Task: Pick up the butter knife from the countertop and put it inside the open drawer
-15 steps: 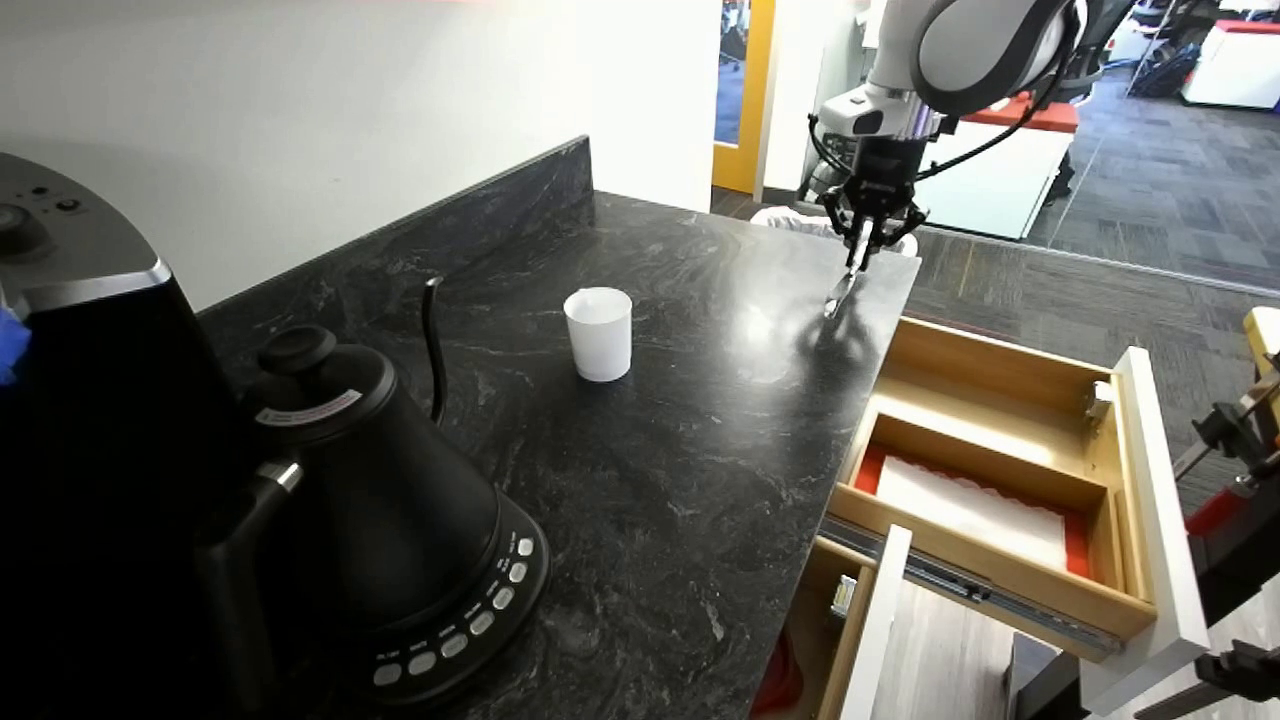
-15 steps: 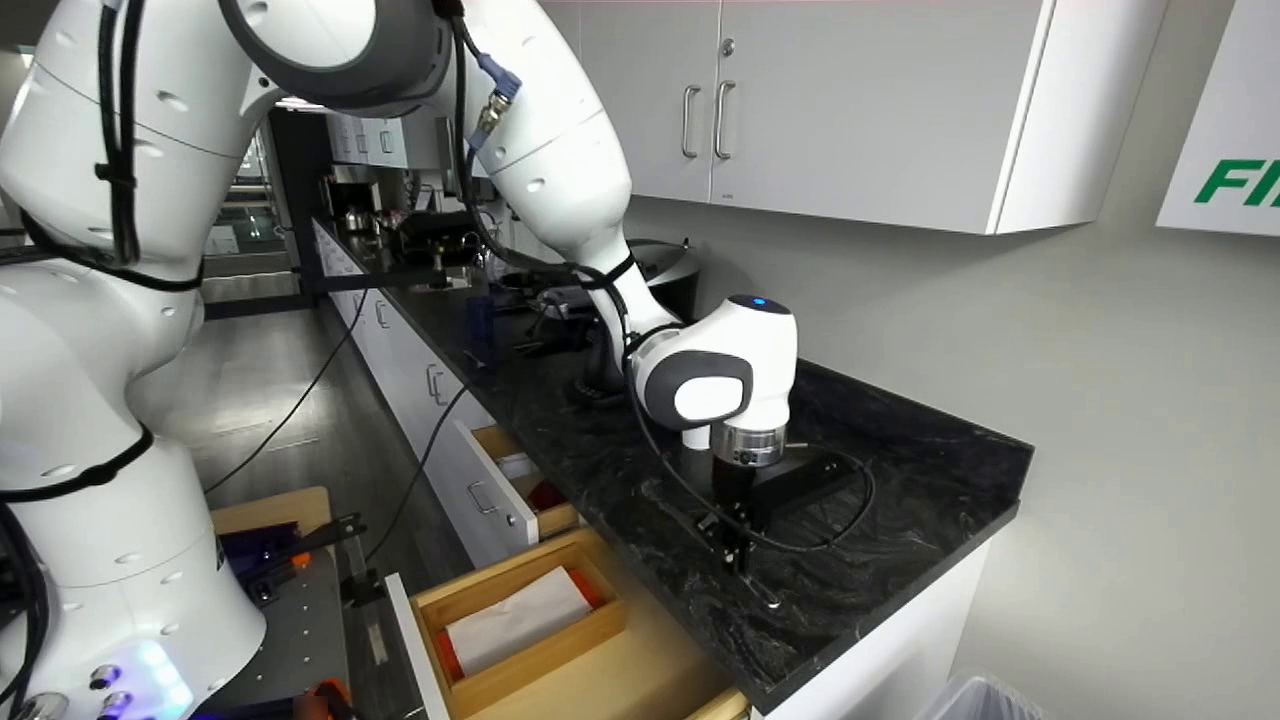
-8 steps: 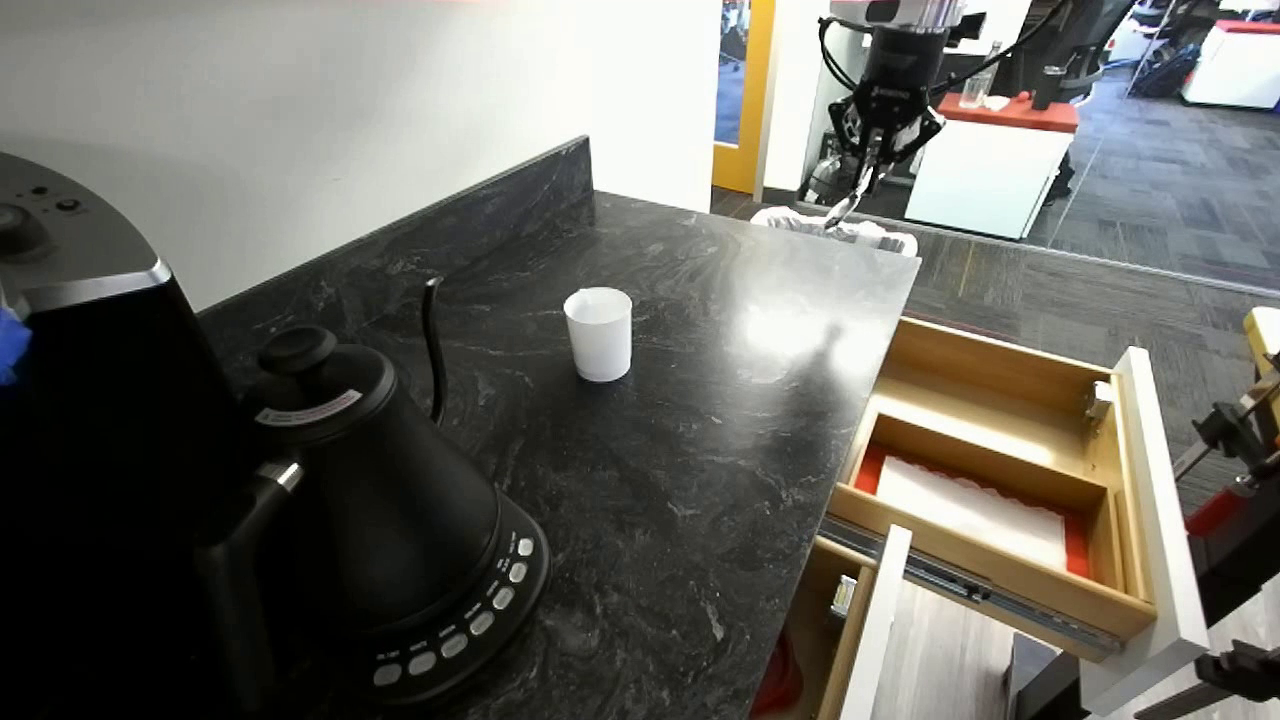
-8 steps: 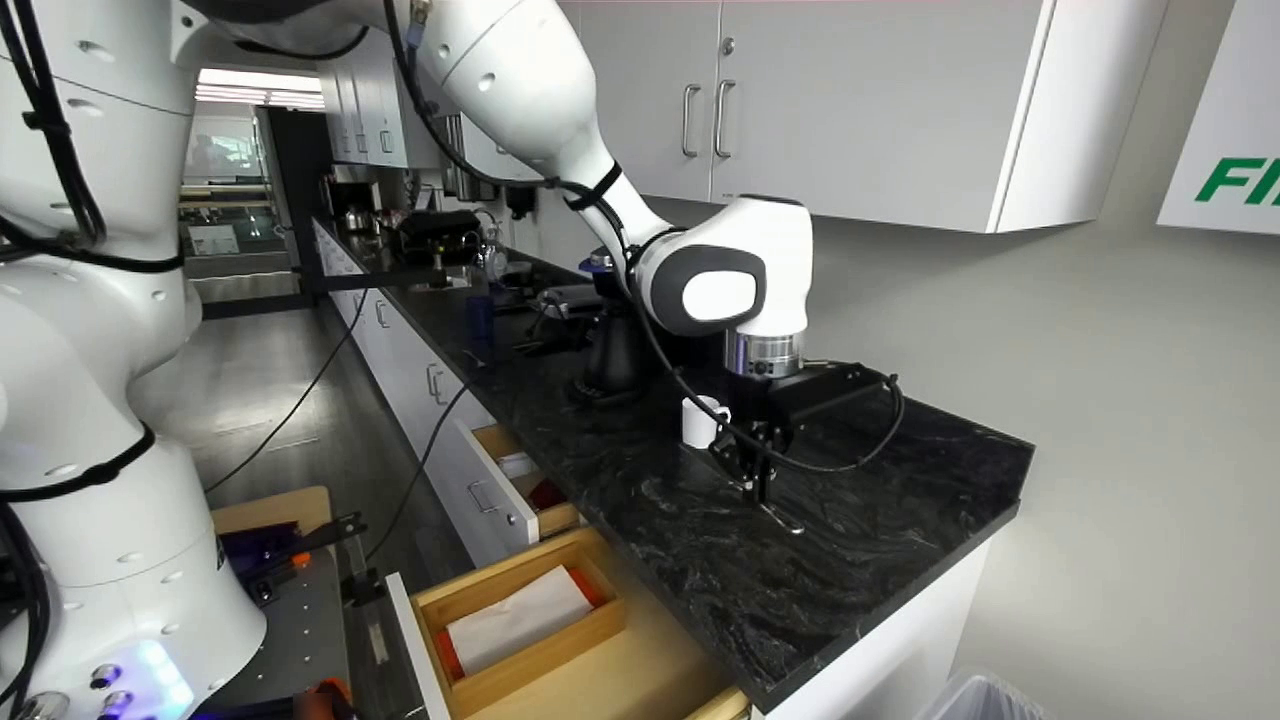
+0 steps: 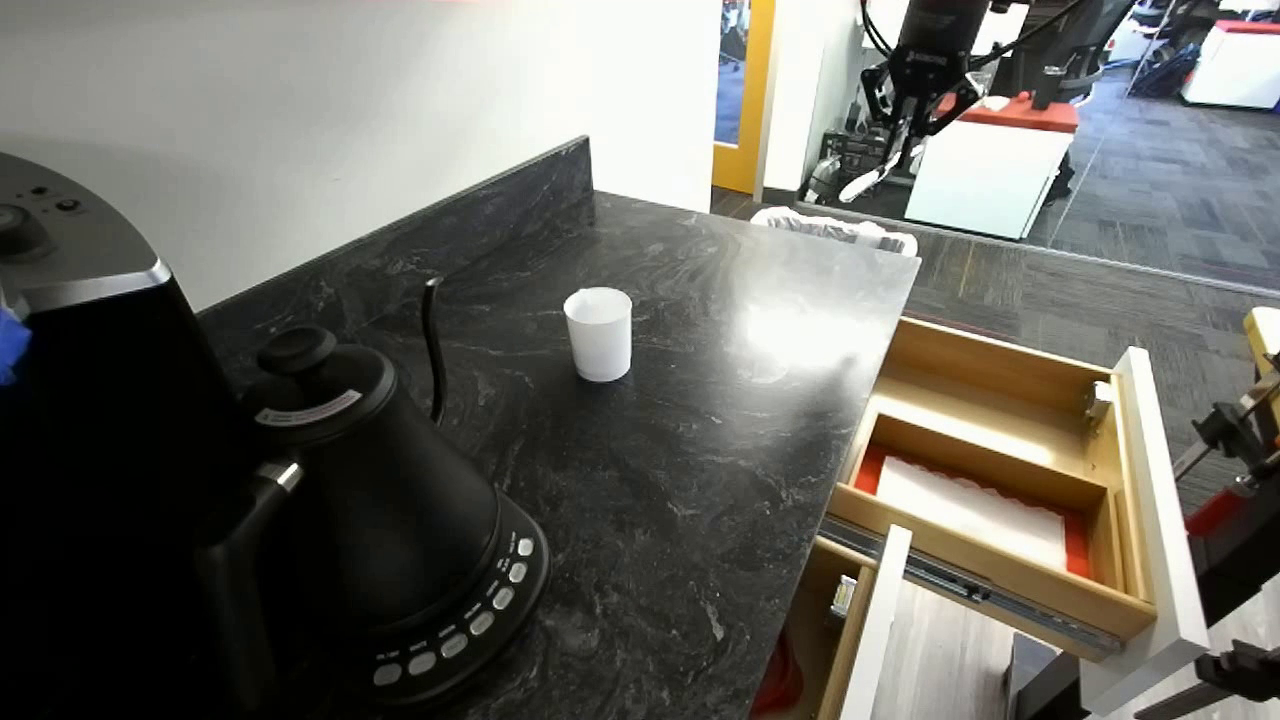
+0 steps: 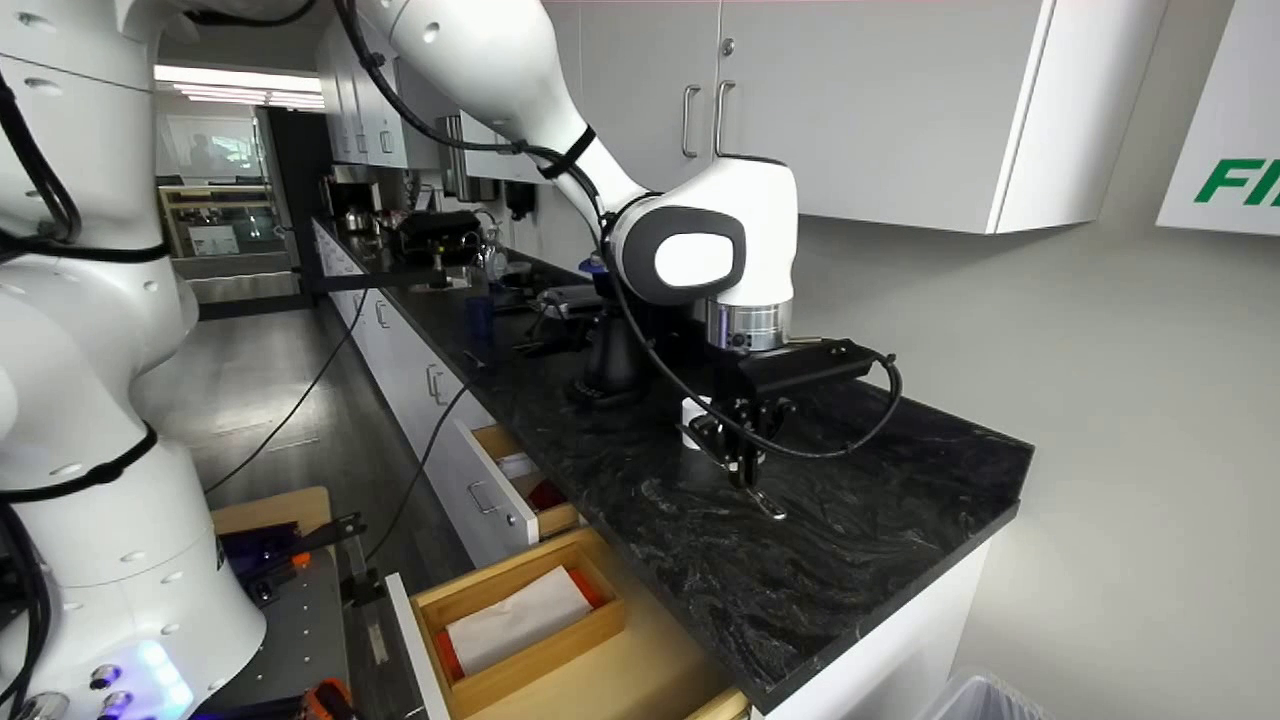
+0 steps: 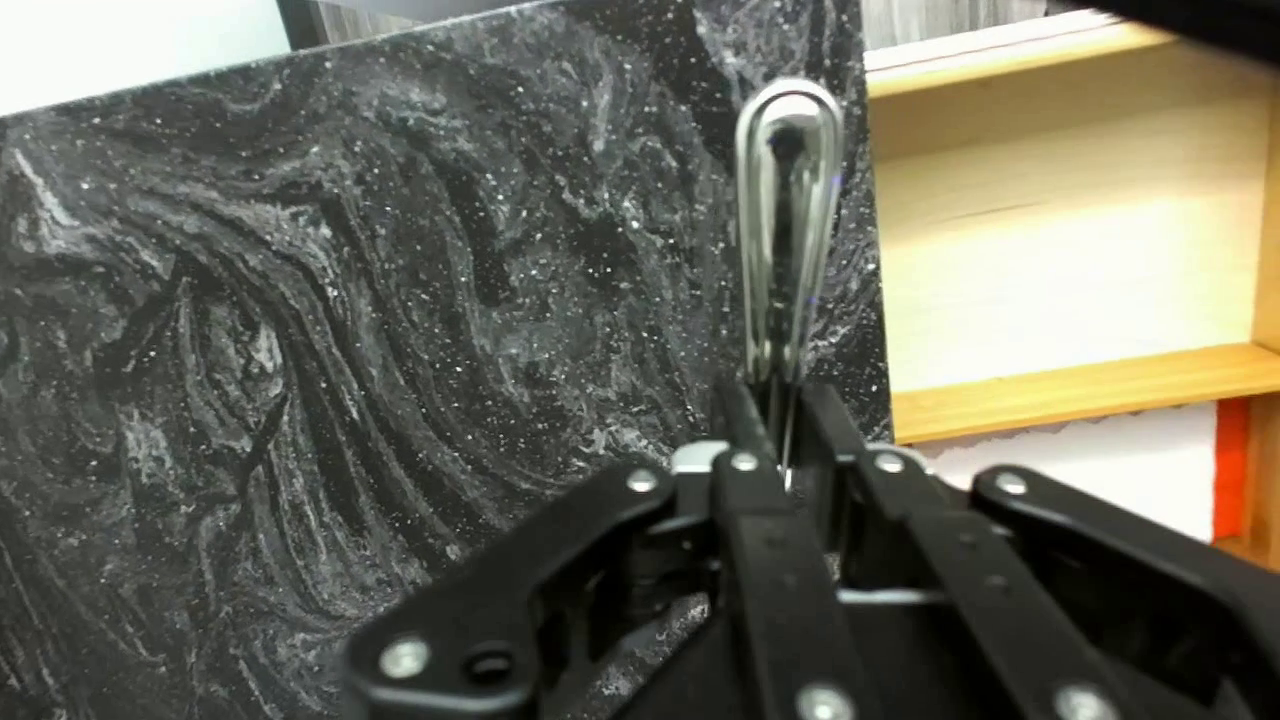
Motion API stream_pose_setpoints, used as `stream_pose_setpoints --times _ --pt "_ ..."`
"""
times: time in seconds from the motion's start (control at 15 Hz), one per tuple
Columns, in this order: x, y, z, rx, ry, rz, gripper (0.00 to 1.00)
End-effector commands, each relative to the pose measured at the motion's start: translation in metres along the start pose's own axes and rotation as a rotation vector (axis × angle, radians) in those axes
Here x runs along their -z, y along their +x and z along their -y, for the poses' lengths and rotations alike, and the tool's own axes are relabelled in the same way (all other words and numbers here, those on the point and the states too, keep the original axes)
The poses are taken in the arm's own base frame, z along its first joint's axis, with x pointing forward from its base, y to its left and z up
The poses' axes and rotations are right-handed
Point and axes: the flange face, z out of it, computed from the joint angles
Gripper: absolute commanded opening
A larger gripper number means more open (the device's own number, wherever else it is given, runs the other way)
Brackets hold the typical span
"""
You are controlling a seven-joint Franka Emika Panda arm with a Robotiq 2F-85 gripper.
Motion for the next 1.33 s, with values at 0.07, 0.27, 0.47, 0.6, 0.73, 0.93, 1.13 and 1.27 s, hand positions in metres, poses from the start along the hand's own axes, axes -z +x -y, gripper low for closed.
stream_pose_setpoints --times 0.07,0.27,0.47,0.6,0.73,0.93,1.13,1.27 --pt "0.014 0.028 0.031 -0.209 0.005 -0.02 0.06" --pt "0.011 0.069 0.021 -0.364 -0.008 -0.044 0.06" --pt "0.009 0.115 0.01 -0.509 -0.022 -0.057 0.06" --pt "0.006 0.144 0.009 -0.605 -0.033 -0.064 0.06" --pt "0.002 0.169 0.009 -0.705 -0.045 -0.075 0.06" --pt "-0.009 0.192 0.016 -0.86 -0.065 -0.081 0.06" --pt "-0.023 0.198 0.035 -1.022 -0.068 -0.076 0.06" --pt "-0.03 0.199 0.056 -1.131 -0.065 -0.066 0.06"
